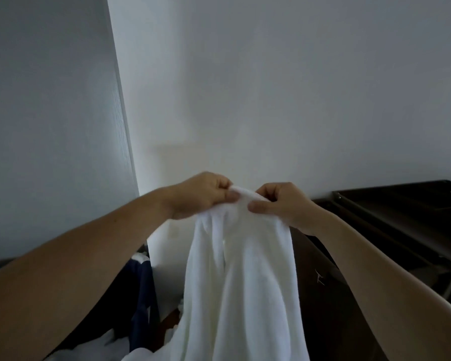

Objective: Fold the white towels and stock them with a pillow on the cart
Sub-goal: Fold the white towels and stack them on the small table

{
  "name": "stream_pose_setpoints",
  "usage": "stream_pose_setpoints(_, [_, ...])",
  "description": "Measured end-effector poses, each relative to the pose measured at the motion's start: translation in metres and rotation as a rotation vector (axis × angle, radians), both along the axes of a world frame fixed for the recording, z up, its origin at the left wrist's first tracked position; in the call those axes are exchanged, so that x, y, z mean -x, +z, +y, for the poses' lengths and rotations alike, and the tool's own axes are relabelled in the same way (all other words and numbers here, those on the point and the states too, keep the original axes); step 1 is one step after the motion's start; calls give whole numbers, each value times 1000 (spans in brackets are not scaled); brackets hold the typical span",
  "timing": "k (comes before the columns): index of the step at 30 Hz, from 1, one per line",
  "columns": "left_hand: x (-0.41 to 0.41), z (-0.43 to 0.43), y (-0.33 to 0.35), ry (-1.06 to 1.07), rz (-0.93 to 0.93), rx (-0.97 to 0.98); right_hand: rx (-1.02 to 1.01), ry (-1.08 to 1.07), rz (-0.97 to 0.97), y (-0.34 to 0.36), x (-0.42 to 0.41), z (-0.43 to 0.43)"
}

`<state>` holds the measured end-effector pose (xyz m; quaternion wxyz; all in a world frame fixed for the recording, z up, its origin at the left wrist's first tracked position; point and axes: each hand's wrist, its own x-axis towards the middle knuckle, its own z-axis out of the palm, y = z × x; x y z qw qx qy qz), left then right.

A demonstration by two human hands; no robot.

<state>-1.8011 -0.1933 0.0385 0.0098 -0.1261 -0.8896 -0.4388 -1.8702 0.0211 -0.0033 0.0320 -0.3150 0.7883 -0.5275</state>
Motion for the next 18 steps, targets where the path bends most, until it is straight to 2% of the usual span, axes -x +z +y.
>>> stream_pose_setpoints(6, [10, -38, 49, 352, 260, -464, 60, -116, -127, -28, 10, 47])
stream_pose_setpoints(7, [11, -44, 48, 392, 269, -425, 94, -145, -132, -27, 12, 55])
stream_pose_setpoints(9, [12, -49, 37, 379, 202, -118, 130, -140, -127, -19, 13, 62])
stream_pose_setpoints(11, [7, -43, 20, 224, 63, 217, 75, -105, -72, -9, 11, 58])
stream_pose_setpoints(12, [4, -37, 12, 126, 11, 318, 24, -102, -22, -4, 10, 53])
stream_pose_setpoints(14, [-1, -23, -1, -31, -64, 342, -83, -102, 73, 3, 5, 38])
stream_pose_setpoints(18, [-6, 6, -21, -151, -244, 129, -261, 39, 165, 14, -10, 10])
